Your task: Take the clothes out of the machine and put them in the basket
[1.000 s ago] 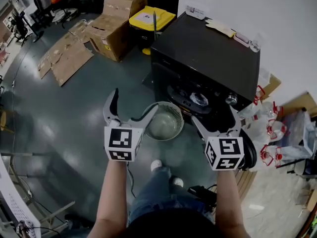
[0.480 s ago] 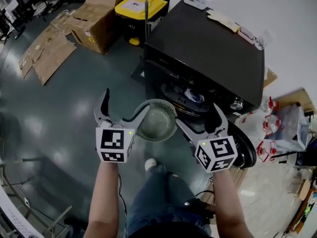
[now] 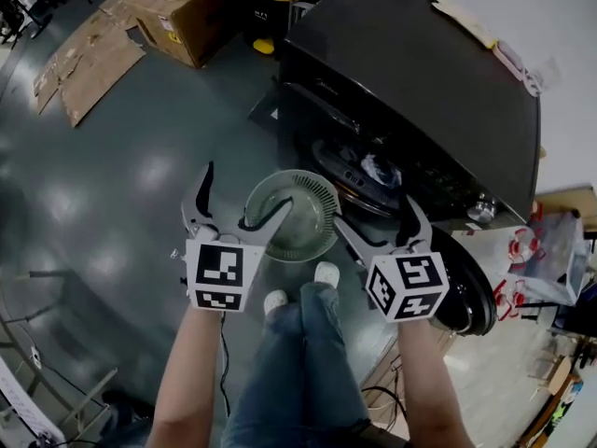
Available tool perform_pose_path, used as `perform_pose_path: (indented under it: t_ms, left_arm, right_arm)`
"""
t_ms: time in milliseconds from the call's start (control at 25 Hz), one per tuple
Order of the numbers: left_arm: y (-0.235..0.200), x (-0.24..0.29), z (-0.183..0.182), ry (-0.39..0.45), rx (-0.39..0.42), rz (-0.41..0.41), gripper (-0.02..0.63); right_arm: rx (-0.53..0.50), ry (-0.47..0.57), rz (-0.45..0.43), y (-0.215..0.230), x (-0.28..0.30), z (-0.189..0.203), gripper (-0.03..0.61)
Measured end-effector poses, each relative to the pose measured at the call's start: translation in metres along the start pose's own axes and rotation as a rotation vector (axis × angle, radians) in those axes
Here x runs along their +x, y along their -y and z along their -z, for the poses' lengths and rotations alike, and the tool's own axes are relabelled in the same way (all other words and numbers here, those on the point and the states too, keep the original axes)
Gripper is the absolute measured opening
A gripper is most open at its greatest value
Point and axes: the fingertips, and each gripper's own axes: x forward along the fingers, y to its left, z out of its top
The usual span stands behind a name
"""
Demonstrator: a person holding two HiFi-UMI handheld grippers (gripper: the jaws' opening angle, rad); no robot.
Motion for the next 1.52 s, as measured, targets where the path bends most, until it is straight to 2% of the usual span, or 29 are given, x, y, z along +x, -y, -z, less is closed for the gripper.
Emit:
perform_pose_path:
  t_ms: [200,320,440,640,920,1080,1200,1360,1520]
  left_arm:
    - [-0.005,0.034,0.046,-0.019,0.011,-0.045,0.561]
    - [-0.005,0.053,0.072,-0.032,0.012,-0.059,0.561]
    - [-0.002,0.073,0.107,-0.071,-0.025,-0.069,0.561]
    - [0.005,0.113,0.146,-0.096,-0.114,-0.082,0.561]
    - [0.015,0.153,0.189,-0.127,-0.148,-0.081,0.561]
    - [0.012,0.172,0.212,-0.166,-0.170,-0.100,0.561]
    - [0.015,0.184,0.231,-0.237,-0.185,-0.101,0.561]
    - [0.021,0.199,0.245,-0.297,-0.212,-0.095,0.561]
    - [0.020,0.208,0.251,-0.311,-0.162,-0.108,0.561]
  right_arm:
    - [-0.027,-0.050,-0.025,0.015,0.046,0.053,0.534]
    - [-0.013,-0.038,-0.011,0.030,0.071,0.071,0.534]
    - [0.009,-0.032,-0.010,0.041,0.095,0.090,0.534]
    - [-0.031,-0.082,-0.042,0.043,0.137,0.137,0.532]
    - [0.028,-0.117,0.010,0.076,0.191,0.191,0.520]
    - [0.056,-0.113,0.047,0.094,0.220,0.208,0.514]
    - [0.043,-0.120,0.079,0.105,0.237,0.212,0.511]
    - [-0.015,-0.125,0.133,0.125,0.260,0.215,0.508]
    - [-0.099,-0.112,0.162,0.144,0.289,0.216,0.504]
